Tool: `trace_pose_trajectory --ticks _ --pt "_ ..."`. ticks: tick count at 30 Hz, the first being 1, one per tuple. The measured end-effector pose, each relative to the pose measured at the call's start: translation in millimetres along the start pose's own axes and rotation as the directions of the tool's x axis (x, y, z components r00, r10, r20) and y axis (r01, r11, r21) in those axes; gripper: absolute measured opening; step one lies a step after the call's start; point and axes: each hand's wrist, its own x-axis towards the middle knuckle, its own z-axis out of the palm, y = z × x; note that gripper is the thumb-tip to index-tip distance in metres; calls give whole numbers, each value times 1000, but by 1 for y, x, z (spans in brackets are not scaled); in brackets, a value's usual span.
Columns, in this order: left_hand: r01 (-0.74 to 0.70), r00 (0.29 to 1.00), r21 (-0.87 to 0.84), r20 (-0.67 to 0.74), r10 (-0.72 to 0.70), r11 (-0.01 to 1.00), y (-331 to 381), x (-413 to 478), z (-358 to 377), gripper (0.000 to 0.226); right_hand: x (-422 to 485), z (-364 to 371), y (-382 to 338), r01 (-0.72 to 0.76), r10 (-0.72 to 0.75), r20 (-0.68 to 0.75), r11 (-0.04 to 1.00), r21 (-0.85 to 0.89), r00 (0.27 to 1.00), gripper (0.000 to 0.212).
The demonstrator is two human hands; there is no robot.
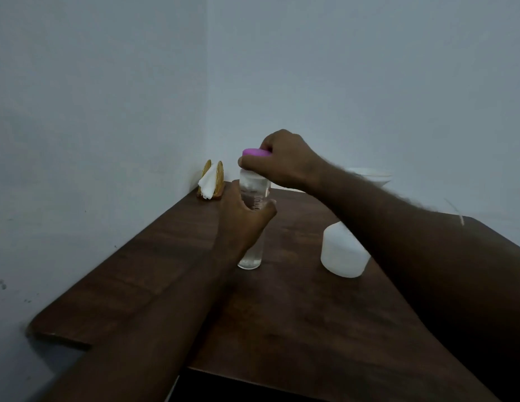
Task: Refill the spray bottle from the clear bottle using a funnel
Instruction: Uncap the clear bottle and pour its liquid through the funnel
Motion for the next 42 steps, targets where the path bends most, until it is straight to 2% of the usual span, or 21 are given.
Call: trace_pose_trajectory --ticks 2,3,5,7,8,11,14,19,24,27,30,32,34,35,37,39,40,42 --pt "-28 998 -14 -48 27 1000 -3 -7 5 51 3 0 -13 -23 32 42 982 -190 999 39" --pt "-29 998 4 -58 29 1000 1 -9 7 63 5 1 -20 -20 34 40 953 -301 999 38" --pt "-30 998 49 -55 33 998 5 -11 10 77 8 4 -27 4 5 16 864 -504 1000 48" --pt "-42 997 96 -59 48 994 6 -12 11 74 11 4 -30 11 0 17 785 -620 1000 53" --pt "-43 997 104 -55 49 994 5 -12 11 72 13 5 -31 19 -5 24 757 -653 1000 47" --pt "-18 998 33 -55 20 999 3 -11 10 72 16 11 -33 51 -42 29 741 -670 999 20" --pt "-31 999 -49 -11 31 998 -2 -7 8 71 18 13 -28 84 -102 11 747 -659 995 26" --pt "-40 997 -86 69 46 995 -6 -1 2 69 21 12 -14 136 -181 -21 807 -575 983 37" --pt "-51 986 -124 153 70 991 -7 1 -4 65 24 8 -5 282 -287 73 806 -521 955 45" --pt "-55 985 -130 158 75 990 -5 -1 -4 63 20 3 -3 322 -280 161 793 -517 947 59" --pt "-50 988 -141 139 70 989 -5 -2 -2 59 16 -4 -12 296 -214 205 750 -592 955 74" --pt "-54 989 -142 132 73 988 -3 -5 -2 59 14 -11 -18 274 -165 220 668 -692 961 82" --pt "-67 989 -137 122 84 988 -4 -7 -1 61 16 -16 -23 257 -125 229 596 -761 965 77" --pt "-72 989 -133 117 88 988 -5 -7 -1 61 16 -18 -26 247 -100 236 608 -755 967 73" --pt "-66 990 -139 116 82 988 -7 -7 -1 56 18 -21 -28 240 -27 323 728 -642 946 62" --pt "-48 989 -144 135 68 988 -7 -7 -2 55 18 -30 -29 161 41 459 906 -392 887 44" --pt "-41 987 -149 146 63 988 -6 -8 -2 56 17 -37 -28 102 53 505 956 -274 861 41" --pt "-25 985 -169 167 54 985 -3 -9 -3 57 17 -48 -24 54 36 514 986 -159 857 54"
